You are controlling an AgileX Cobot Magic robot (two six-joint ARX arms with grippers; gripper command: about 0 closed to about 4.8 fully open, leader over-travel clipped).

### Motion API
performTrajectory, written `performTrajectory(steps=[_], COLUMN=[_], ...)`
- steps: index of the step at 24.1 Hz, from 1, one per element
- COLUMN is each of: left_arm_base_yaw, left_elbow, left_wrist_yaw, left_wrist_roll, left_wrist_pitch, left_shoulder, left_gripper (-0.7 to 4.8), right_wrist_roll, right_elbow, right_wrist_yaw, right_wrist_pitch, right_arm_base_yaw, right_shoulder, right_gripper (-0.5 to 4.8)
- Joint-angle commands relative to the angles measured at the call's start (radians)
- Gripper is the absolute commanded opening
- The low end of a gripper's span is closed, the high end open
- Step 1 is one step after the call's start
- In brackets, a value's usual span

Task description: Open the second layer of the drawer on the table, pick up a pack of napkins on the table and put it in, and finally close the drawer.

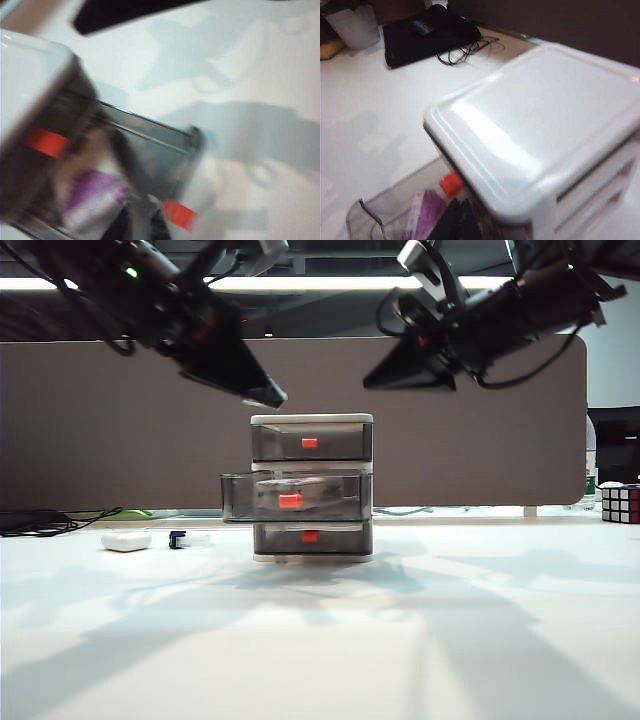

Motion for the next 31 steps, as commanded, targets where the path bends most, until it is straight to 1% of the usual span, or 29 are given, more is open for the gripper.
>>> performTrajectory(steps=[1, 4, 5, 6, 7, 11, 13, 14, 20, 23, 27, 31], left_arm_base_yaw=[0.002, 0.002, 0.002, 0.002, 0.002, 0.002, 0.002, 0.002, 0.002, 0.002, 0.002, 0.002], left_elbow=[-0.005, -0.007, -0.007, -0.007, -0.007, -0.006, -0.007, -0.007, -0.007, -0.007, -0.007, -0.007], left_wrist_yaw=[0.064, 0.061, 0.060, 0.061, 0.061, 0.061, 0.060, 0.060, 0.043, -0.002, -0.040, -0.077], left_wrist_roll=[0.000, 0.021, 0.021, 0.021, 0.020, 0.019, 0.016, 0.016, 0.011, 0.006, -0.026, -0.029], left_wrist_pitch=[-0.207, -0.272, -0.266, -0.255, -0.222, -0.181, -0.160, -0.149, -0.063, -0.009, 0.068, 0.133], left_shoulder=[-0.004, 0.026, 0.062, 0.079, 0.118, 0.177, 0.198, 0.200, 0.203, 0.205, 0.209, 0.219], left_gripper=[-0.06, -0.06, -0.06, -0.06, -0.06, -0.06, -0.06, -0.06, -0.06, -0.06, -0.06, -0.06], right_wrist_roll=[-0.002, 0.007, 0.008, 0.008, 0.008, 0.005, 0.004, 0.003, 0.000, -0.008, -0.053, -0.071], right_elbow=[0.063, 0.147, 0.214, 0.246, 0.317, 0.445, 0.537, 0.554, 0.566, 0.565, 0.565, 0.565], right_wrist_yaw=[-0.006, -0.006, -0.006, -0.005, -0.010, -0.010, -0.010, -0.004, 0.007, 0.043, 0.050, 0.052], right_wrist_pitch=[0.020, 0.010, -0.011, -0.020, -0.041, -0.093, -0.129, -0.136, -0.171, -0.216, -0.258, -0.270], right_arm_base_yaw=[0.002, 0.002, 0.003, 0.011, 0.016, 0.040, 0.060, 0.071, 0.083, 0.083, 0.082, 0.082], right_shoulder=[0.024, 0.076, 0.119, 0.142, 0.193, 0.288, 0.367, 0.385, 0.425, 0.433, 0.436, 0.436], right_gripper=[-0.04, -0.05, -0.05, -0.05, -0.05, -0.05, -0.05, -0.05, -0.05, -0.05, -0.04, -0.05])
